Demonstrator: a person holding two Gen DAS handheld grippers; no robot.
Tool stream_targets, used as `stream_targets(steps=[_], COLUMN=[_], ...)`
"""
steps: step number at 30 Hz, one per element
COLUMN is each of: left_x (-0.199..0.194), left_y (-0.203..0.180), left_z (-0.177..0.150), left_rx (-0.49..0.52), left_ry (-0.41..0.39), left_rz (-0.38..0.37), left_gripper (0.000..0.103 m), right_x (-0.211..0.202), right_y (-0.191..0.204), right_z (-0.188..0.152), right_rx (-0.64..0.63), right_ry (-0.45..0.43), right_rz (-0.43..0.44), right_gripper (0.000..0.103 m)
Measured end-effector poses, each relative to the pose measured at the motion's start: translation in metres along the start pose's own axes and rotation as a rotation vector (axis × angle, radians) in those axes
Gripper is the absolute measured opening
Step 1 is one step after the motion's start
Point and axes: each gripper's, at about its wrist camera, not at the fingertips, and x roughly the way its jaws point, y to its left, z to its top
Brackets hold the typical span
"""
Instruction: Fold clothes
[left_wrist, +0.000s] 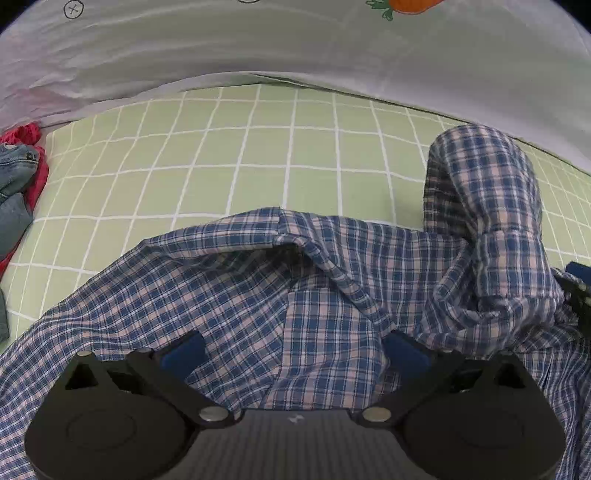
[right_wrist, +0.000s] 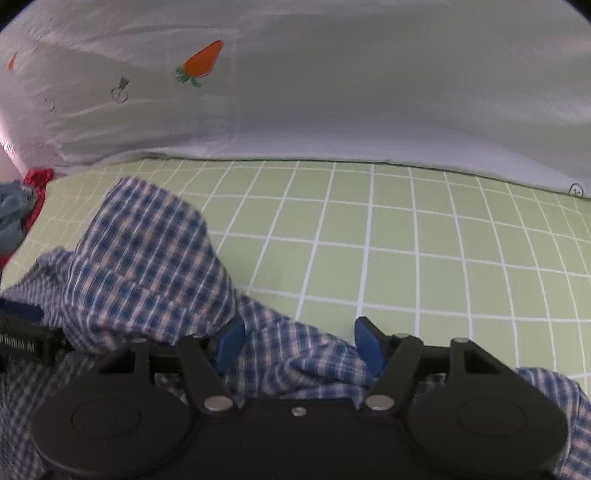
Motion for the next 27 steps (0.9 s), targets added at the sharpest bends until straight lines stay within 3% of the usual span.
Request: stream_targets(steps=[3,7,8,11,13,17,19,21,22,23,25,27], left_x=[0.000,-0.001,-0.004,-0.020,-0.034,-0.047,-0.044,-0.032,-0.027,-0.025,-0.020,-0.016], left_y=[0.000,0.001,0.003,0.008,0.009,0.009,0.008,0.007,0.007,0.009,0.013,0.017], left_z=[-0.001,0.000,0.002,0.013,0.029,0.052,0.055,0.051,0.047,0.040,0.027,0.018], left_rx=[0.000,-0.004,-0.028,-0.088,-0.092,-0.100,-0.100,-0.078,-0.068,-0.066,-0.061,-0.060], left_ry=[-0.005,-0.013,-0.035,-0.132,-0.199,-0.270,-0.269,-0.233,-0.213,-0.199,-0.169,-0.147], left_rz=[0.000,0.001,0.008,0.004,-0.020,-0.012,0.002,0.022,0.033,0.041,0.059,0.065], left_gripper=[0.103,0.103,0.102,0.090,0.091,0.091,0.091,0.091,0.091,0.091,0.091,0.091], right_x=[-0.005,-0.011,-0.012,-0.024,-0.031,-0.051,-0.042,-0.033,-0.029,-0.024,-0.015,-0.006], right_y=[0.005,0.004,0.001,0.002,0.005,-0.014,-0.016,-0.018,-0.019,-0.020,-0.022,-0.024], right_z=[-0.007,-0.008,-0.007,0.002,0.016,0.061,0.058,0.056,0.054,0.053,0.050,0.047], right_rx=[-0.042,-0.082,-0.081,-0.128,-0.203,-0.111,-0.096,-0.083,-0.076,-0.069,-0.056,-0.043], right_ry=[-0.001,-0.024,-0.034,-0.150,-0.240,-0.484,-0.449,-0.410,-0.390,-0.371,-0.332,-0.293], right_rz=[-0.009,0.028,0.040,0.003,-0.080,-0.254,-0.261,-0.266,-0.268,-0.271,-0.275,-0.280], right_gripper=[0.060,0.015,0.010,0.009,0.008,0.008,0.010,0.023,0.037,0.045,0.047,0.058])
